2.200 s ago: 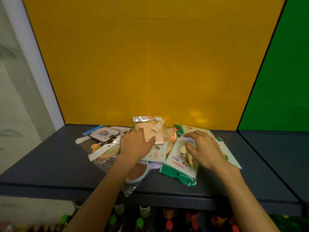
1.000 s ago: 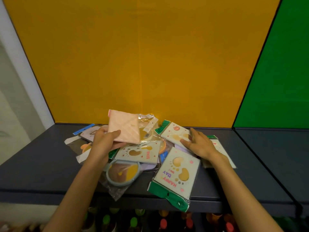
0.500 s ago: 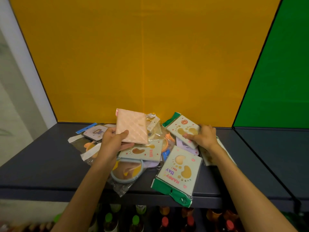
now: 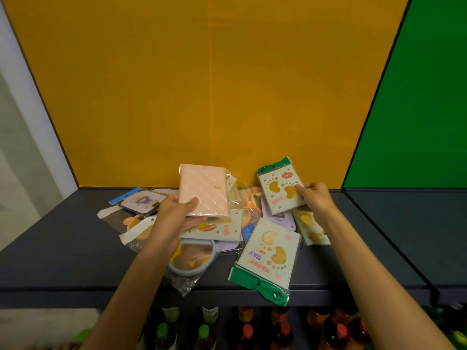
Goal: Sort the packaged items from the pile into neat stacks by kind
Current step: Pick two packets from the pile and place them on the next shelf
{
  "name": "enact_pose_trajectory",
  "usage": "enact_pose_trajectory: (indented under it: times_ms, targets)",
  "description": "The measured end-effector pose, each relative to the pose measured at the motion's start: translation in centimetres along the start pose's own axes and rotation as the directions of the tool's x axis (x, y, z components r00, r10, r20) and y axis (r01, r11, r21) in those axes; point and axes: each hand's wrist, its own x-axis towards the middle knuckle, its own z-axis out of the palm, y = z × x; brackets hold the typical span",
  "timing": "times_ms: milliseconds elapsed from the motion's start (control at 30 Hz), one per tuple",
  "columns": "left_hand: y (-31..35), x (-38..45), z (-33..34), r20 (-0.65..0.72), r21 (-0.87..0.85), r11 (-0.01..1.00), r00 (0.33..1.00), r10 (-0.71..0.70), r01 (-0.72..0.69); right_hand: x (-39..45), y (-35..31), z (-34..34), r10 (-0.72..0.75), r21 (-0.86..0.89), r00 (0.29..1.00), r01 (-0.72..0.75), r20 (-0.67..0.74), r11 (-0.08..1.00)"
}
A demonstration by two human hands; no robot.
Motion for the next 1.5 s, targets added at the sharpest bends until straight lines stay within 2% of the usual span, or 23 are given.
enact_pose_trajectory:
  times_ms: [267, 400, 533, 800, 1100, 1500]
  targets:
    - [-1.5, -1.3, 3.1, 0.143, -0.094, 0.993, 0.988, -0.061, 0.075, -5.0, 0.2, -2.2, 0.075, 0.268, 0.992, -0.099, 0.101, 0.958]
    - [-2.4, -2.7, 5.6, 0.184, -0.076, 0.987, 0.975, -0.124, 0.14, -6.9, 1.3, -4.5, 0.04, 0.339, 0.998, -0.058, 0.058, 0.939]
    - [-3.1, -4.3, 9.3, 0.24, -0.064, 0.985, 0.96, -0.141, 0.16, -8.3, 2.9, -8.4, -0.004, 0.356, 0.998, 0.025, -0.059, 0.934]
    - [-6.3, -9.9, 20.1, 0.34, -0.044, 0.987, 0.931, -0.13, 0.154, -10.5, 6.7, -21.2, -0.015, 0.379, 0.984, 0.082, -0.176, 0.922]
    - [-11.1, -18.9, 36.2, 0.383, 0.035, 0.99, 0.913, -0.141, 0.138, -11.5, 10.7, -39.7, 0.026, 0.381, 0.984, 0.042, -0.174, 0.924]
    - [-16.6, -24.1, 53.4, 0.411, 0.094, 0.984, 0.894, -0.18, 0.155, -7.2, 14.5, -57.3, 0.043, 0.389, 0.953, 0.081, -0.3, 0.917]
